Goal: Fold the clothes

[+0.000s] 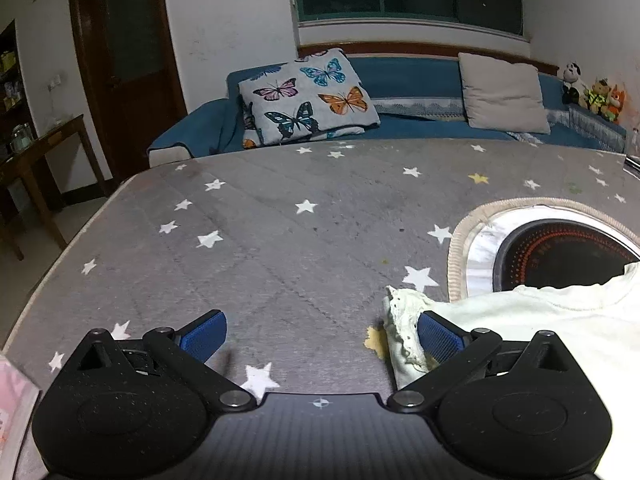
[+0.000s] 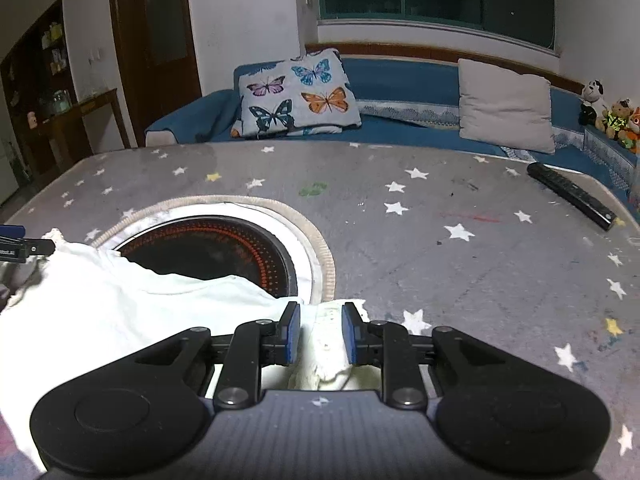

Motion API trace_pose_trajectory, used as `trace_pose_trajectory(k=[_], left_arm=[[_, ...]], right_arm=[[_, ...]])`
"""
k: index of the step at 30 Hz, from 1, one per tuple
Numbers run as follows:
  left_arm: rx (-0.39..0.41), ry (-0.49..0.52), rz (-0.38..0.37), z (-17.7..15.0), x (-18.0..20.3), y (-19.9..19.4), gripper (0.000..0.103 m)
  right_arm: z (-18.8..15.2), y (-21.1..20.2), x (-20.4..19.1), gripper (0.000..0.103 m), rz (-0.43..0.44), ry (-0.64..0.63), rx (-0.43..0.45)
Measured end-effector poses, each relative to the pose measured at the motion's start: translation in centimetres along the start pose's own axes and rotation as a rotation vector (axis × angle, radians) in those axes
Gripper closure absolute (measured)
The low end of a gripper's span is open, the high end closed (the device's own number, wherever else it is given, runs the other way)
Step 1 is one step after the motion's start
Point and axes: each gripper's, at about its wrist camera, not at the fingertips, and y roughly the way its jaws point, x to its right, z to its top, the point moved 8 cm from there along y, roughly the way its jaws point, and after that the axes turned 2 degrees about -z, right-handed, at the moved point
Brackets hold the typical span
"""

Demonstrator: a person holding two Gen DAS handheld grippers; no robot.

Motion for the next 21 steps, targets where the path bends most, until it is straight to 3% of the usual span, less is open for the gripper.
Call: trace_pose_trajectory(k=[9, 11, 16, 21], left_arm=[[0.013, -0.028, 0.002, -0.4, -1.1, -2.5, 0.000], [0.018, -0.005, -0.020, -1.0, -0.4, -3.4, 0.000], [0.009, 0.036, -0.052, -2.9, 0.9, -4.4, 0.000], [-0.017, 0.054, -0.005, -4.2, 0.7, -3.7, 0.000]], right_arm=[[-1.8, -3.8, -1.5, 0.079, 0.045, -0.017, 0.004], [-2.3, -4.8, -2.1, 0.073, 0.055, -0.026, 0.010], [-4.0, -6.9, -3.8, 0.073, 0.083, -0.055, 0.011], [-6.4, -8.5, -5.5, 0.073, 0.111, -0.085, -0.001]])
